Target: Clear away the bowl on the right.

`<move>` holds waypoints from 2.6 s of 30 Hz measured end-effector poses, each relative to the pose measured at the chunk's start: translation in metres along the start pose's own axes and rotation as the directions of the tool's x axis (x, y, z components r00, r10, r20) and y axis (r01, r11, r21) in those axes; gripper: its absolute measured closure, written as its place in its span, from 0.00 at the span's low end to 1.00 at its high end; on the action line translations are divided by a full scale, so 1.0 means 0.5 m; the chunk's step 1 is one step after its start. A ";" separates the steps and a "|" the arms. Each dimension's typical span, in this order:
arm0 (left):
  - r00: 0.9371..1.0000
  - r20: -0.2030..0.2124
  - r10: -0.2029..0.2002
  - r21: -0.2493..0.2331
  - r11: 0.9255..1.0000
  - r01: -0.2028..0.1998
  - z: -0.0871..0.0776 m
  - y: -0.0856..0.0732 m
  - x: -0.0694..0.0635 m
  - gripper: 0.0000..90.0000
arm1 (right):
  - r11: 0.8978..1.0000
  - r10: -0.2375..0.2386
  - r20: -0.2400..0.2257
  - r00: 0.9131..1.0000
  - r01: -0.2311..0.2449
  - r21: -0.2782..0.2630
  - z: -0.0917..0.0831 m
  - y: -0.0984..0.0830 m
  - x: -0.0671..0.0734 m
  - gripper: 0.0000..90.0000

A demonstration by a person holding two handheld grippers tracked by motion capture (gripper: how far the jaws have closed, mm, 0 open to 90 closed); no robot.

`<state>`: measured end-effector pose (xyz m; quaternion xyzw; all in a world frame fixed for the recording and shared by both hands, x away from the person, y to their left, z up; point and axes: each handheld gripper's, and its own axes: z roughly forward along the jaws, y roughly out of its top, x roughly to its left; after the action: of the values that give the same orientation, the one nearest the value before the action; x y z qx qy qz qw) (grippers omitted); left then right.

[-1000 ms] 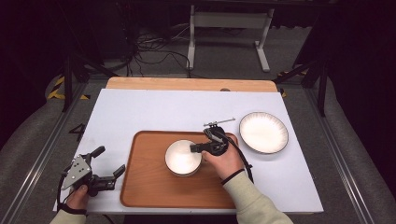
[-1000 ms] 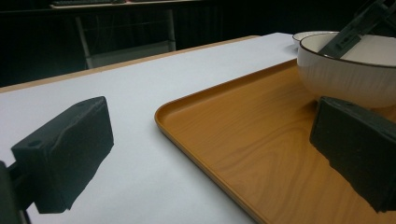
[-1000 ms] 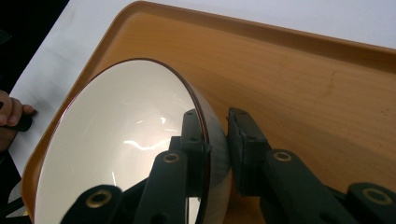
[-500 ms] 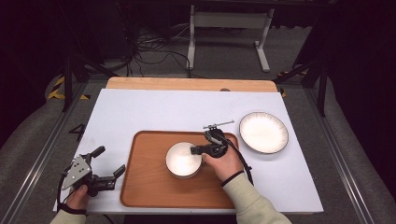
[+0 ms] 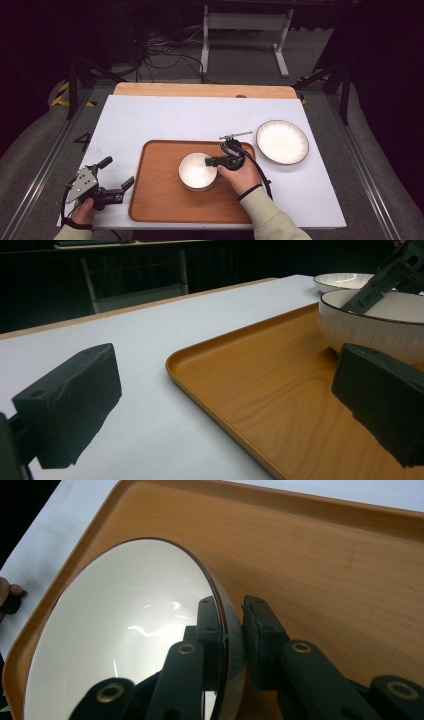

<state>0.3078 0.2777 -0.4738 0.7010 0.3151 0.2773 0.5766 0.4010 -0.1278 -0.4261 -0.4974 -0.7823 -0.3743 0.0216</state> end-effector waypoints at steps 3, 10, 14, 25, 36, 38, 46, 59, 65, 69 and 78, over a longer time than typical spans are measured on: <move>1.000 -0.001 -0.001 -0.002 1.000 0.001 0.000 0.000 0.000 0.00 | 1.000 -0.020 0.018 1.000 0.020 -0.003 -0.001 0.000 0.000 0.81; 1.000 -0.002 -0.005 -0.003 1.000 0.005 0.000 0.000 0.000 0.00 | 0.993 -0.093 0.060 0.994 0.097 -0.062 -0.019 0.001 0.003 0.66; 1.000 -0.002 -0.005 -0.003 1.000 0.005 0.000 0.000 0.000 0.00 | 0.986 -0.121 0.070 0.990 0.128 -0.107 -0.030 0.002 0.003 0.62; 1.000 -0.003 -0.005 -0.004 1.000 0.005 0.000 0.000 0.000 0.00 | 0.945 -0.231 0.068 0.971 0.241 -0.223 -0.067 0.000 0.009 0.49; 1.000 -0.002 -0.005 -0.001 1.000 0.005 0.001 0.000 0.000 0.00 | 0.856 -0.367 0.075 0.927 0.369 -0.361 -0.102 -0.015 0.015 0.47; 1.000 -0.002 -0.005 -0.001 1.000 0.005 0.001 0.000 0.000 0.00 | 0.833 -0.394 0.083 0.916 0.393 -0.389 -0.109 -0.018 0.018 0.46; 1.000 -0.003 -0.004 0.000 1.000 0.004 0.001 0.000 0.000 0.00 | 0.785 -0.453 0.096 0.887 0.447 -0.429 -0.126 -0.028 0.020 0.42; 1.000 -0.002 -0.003 0.001 1.000 0.003 0.001 0.000 -0.001 0.00 | 0.689 -0.519 0.119 0.846 0.497 -0.528 -0.149 -0.050 0.001 0.29; 1.000 -0.003 -0.003 0.001 1.000 0.003 0.001 0.000 -0.001 0.00 | 0.665 -0.525 0.123 0.842 0.496 -0.558 -0.170 -0.058 -0.014 0.27; 1.000 -0.002 -0.003 0.001 1.000 0.003 0.001 0.000 -0.001 0.00 | 0.658 -0.520 0.131 0.844 0.494 -0.568 -0.183 -0.064 -0.027 0.26; 1.000 -0.001 -0.003 0.002 1.000 0.003 0.001 0.000 -0.001 0.00 | 0.648 -0.511 0.148 0.846 0.493 -0.580 -0.211 -0.075 -0.049 0.24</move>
<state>0.3078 0.2771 -0.4738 0.7009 0.3167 0.2763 0.5762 0.3480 -0.2190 -0.3813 -0.2364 -0.7294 -0.5996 -0.2293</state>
